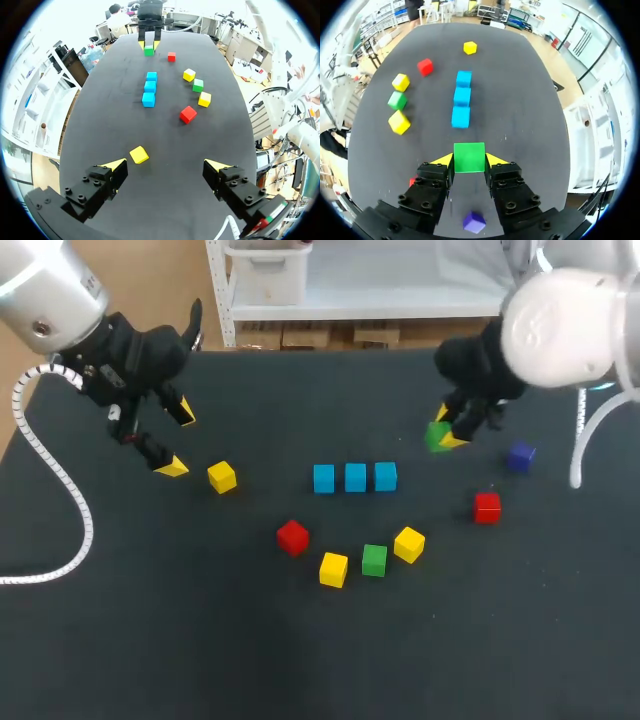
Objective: Place the blue cubes, place green cubes on the blue cubes, place the yellow cubes on the green cubes, then place the red cubes on the yellow cubes, and place purple cube on the red cubes.
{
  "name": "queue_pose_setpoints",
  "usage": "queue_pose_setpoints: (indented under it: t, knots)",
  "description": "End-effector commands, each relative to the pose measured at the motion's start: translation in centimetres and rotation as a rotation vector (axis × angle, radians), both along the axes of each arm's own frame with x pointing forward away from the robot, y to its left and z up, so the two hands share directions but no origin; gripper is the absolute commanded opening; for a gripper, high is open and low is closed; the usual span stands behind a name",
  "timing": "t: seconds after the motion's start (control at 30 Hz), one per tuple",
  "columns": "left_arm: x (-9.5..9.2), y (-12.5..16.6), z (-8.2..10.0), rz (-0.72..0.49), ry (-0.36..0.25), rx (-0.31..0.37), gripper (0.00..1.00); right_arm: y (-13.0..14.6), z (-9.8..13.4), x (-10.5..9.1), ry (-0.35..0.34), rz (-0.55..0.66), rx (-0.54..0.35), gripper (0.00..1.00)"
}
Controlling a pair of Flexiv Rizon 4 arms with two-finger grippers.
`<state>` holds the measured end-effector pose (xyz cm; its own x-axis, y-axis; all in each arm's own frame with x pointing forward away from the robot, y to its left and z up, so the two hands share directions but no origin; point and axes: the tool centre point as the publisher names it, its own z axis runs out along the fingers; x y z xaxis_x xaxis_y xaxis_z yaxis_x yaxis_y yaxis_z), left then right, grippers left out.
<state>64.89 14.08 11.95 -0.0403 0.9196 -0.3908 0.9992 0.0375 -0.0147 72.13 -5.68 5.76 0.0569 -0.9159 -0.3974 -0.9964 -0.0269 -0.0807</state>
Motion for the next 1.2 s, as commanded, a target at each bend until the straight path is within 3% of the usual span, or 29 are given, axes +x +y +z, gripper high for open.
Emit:
queue_pose_setpoints:
  t: [0.03, 0.43, 0.73, 1.2]
  knots:
    - [0.1, 0.0, 0.0, -0.003, 0.002, 0.0, 1.0, 1.8, -0.2, 0.5, 0.0, 0.004, 0.001, 0.0]
    - [0.1, 0.0, 0.0, -0.003, 0.002, 0.0, 1.0, 5.8, 0.2, 0.6, 0.004, 0.01, -0.007, 0.0]
    - [0.1, 0.0, 0.0, -0.003, 0.002, 0.0, 1.0, 6.4, -0.4, 0.3, -0.006, -0.037, 0.005, 0.0]
    - [0.1, 0.0, 0.0, -0.003, 0.002, 0.0, 1.0, 8.0, -1.0, -0.7, 0.01, -0.017, -0.003, 0.0]
